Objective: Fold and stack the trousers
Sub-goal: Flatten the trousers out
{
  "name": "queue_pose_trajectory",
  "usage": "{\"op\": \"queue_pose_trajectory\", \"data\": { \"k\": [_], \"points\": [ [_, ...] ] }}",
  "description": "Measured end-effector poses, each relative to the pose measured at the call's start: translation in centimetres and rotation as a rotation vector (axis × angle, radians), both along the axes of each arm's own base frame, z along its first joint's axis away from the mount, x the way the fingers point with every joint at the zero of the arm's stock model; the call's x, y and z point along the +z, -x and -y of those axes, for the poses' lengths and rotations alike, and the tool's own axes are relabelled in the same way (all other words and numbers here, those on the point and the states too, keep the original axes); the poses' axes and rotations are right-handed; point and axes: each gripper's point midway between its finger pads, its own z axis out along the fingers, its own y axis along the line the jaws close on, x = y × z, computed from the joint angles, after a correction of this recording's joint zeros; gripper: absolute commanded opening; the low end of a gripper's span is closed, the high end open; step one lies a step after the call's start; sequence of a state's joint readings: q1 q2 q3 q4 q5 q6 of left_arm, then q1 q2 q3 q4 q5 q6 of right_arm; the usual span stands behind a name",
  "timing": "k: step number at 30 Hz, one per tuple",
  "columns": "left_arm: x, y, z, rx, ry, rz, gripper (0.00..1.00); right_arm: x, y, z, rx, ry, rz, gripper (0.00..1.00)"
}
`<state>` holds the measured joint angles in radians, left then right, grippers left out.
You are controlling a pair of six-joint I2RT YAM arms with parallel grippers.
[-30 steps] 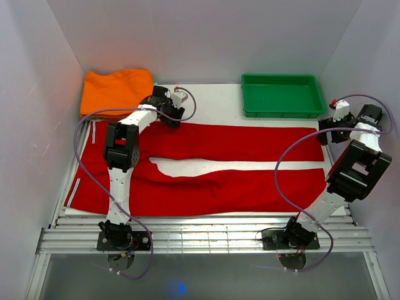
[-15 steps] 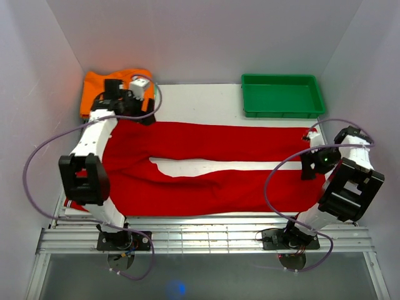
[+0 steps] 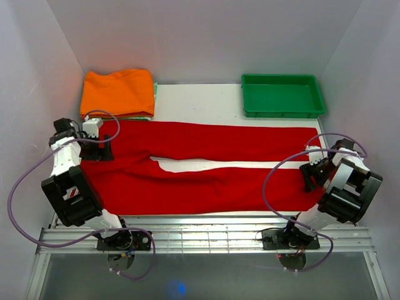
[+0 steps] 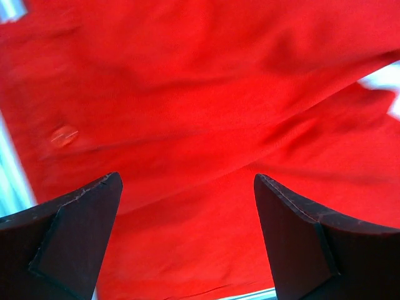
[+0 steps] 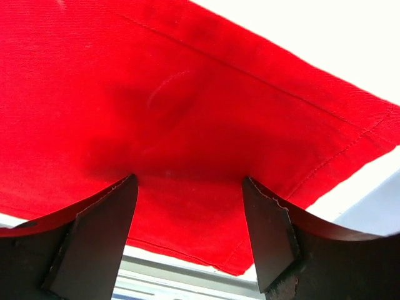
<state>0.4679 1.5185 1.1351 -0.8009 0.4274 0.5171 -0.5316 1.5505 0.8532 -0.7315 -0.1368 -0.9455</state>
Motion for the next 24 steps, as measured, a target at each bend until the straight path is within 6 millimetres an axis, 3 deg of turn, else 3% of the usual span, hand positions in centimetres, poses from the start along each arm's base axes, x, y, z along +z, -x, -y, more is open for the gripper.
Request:
{"op": "queue_pose_trajectory", "data": {
  "k": [6,9,14,19,21,24],
  "points": [
    [-2.1,2.1,-4.9,0.096,-0.028,-0.056,0.97,-0.4,-0.6,6.4,-0.119,0.086,-0.033,0.73],
    [-3.8,2.6,-5.7,0.098,-0.019,-0.098,0.95,0.0,-0.8,8.5,-0.164,0.091,-0.027,0.73],
    [-5.6,2.6,-5.7,0.060,-0.013,-0.137,0.89,0.2,-0.9,8.4,-0.122,0.066,-0.013,0.74],
    [-5.5,2.8,-6.0,0.047,-0.012,-0.124,0.91,0.4,-0.3,7.6,-0.064,0.047,0.000,0.75],
    [-5.5,2.9,-6.1,0.045,-0.014,-0.125,0.86,0.8,-0.1,7.0,-0.050,0.026,0.002,0.75],
    [-6.0,3.2,-6.6,0.044,-0.031,-0.148,0.66,1.1,0.1,6.3,-0.039,-0.008,0.005,0.75]
  ]
}}
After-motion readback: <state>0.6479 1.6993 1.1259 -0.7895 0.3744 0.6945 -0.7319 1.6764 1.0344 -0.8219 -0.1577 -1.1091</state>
